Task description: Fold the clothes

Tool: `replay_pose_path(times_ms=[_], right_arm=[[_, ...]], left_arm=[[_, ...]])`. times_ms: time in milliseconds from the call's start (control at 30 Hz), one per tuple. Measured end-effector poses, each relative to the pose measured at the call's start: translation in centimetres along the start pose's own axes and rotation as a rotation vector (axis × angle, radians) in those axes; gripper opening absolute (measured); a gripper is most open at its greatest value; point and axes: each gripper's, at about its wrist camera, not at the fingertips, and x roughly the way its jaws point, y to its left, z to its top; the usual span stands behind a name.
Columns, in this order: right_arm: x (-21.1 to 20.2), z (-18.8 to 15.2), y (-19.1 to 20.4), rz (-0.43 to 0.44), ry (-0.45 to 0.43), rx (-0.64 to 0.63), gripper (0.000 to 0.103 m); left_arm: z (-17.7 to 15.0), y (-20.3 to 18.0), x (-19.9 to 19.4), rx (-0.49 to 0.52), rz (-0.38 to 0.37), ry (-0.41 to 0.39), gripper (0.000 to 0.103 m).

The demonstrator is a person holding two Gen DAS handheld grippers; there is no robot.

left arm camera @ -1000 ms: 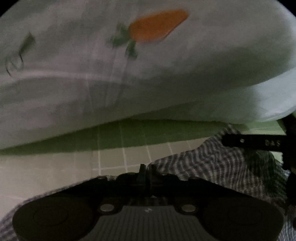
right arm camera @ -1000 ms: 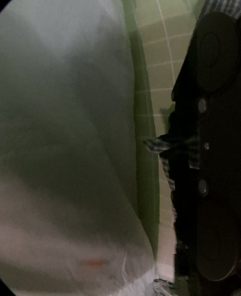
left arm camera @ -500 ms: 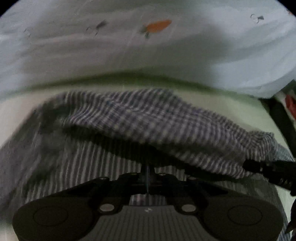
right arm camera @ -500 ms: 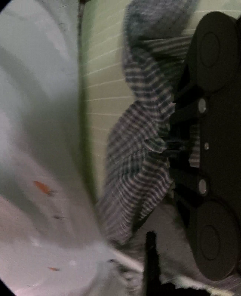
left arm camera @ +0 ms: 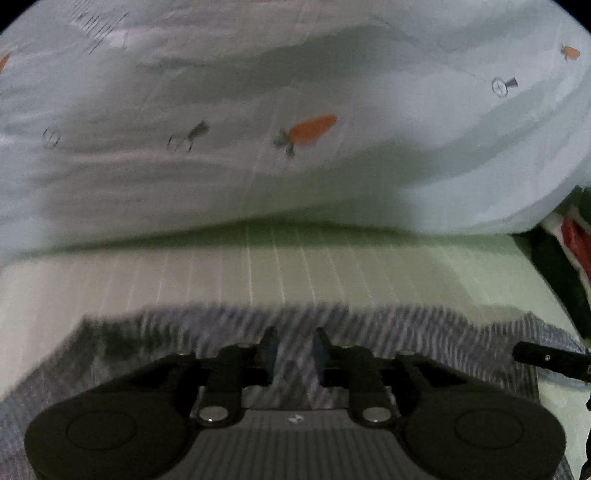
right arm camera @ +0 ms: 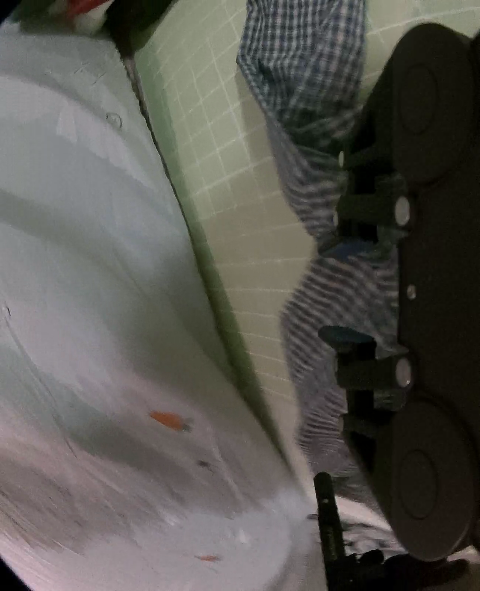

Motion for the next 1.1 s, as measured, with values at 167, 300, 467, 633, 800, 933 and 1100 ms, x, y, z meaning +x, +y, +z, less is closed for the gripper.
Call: replay_pose_path(times_ms=[167,300,467,633,800,933,1100], right_arm=[[3.3,0.4,-1.3,-0.025,0.109,0.109,0.046],[4.5,-0.9,-2.0,-0.074,0.155,0.155,0.047],[4.6,-1.7,-2.6,-0.045,0.158,0.224,0.051],[4.8,-1.8,-3.2,-0.004,0.143,0.285,0.046],[4.4,-1.6,-2.8,0.019,0.124,0.258,0.019],[3.3,-0.4,-1.6,0.040,0.074,0.164,0.006],[1.9,3.9,0.7,0.113,-0.036,0.003,0.003]], left_arm=[[3.4,-1.2,3.1,0.044,-0.062,0.018,0.056],[4.0,-2.0,6.8,0.040,-0.141,0.121,0.065],[2.3,-2.8,9.6,0.024,-0.165,0.249,0.066],[1.0,-2.2,10.2,-0.087,-0.205,0.282,0.065],[0.4,-2.1,10.0,-0.103,-0.188,0.293,0.029],[0.7,-2.1,8.8,-0.085,-0.177,0.253,0.014],[3.7,-1.7,6.4,-0.065,-0.187,0.123,0.010]])
